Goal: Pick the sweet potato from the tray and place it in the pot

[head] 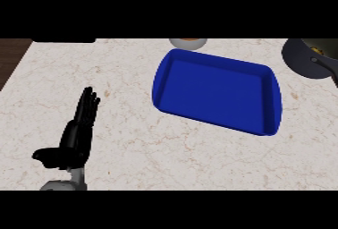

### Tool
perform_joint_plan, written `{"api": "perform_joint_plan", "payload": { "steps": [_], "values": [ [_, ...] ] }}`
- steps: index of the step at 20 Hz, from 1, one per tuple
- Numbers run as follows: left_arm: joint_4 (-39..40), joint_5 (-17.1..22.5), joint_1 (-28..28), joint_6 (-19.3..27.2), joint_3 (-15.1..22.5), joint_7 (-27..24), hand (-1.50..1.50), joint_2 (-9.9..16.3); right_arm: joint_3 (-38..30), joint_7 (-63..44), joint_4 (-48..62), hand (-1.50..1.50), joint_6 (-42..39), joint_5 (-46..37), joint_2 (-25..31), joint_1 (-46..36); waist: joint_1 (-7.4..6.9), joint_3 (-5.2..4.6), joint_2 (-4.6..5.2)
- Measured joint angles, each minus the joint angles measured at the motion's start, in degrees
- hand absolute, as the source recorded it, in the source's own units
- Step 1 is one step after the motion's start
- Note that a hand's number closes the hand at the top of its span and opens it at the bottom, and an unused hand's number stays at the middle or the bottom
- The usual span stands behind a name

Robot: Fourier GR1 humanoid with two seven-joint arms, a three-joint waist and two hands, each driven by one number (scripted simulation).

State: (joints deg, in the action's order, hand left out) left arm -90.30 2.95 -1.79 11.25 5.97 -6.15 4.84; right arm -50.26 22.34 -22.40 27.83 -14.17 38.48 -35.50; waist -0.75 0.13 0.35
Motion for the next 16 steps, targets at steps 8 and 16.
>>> {"api": "perform_joint_plan", "payload": {
  "steps": [8,16],
  "values": [
    [1.26,0.13,0.55,-1.42,-1.31,-1.56,0.00,0.27,-1.30,6.17,2.54,-1.50,-4.08,5.50,3.64,5.52,0.04,-0.01,-0.05],
    [0.48,-0.30,0.74,-1.58,-1.78,-0.87,0.00,0.04,-4.09,9.61,3.07,-1.50,-4.79,12.12,6.28,9.84,0.27,-0.03,-0.16]
  ]
}}
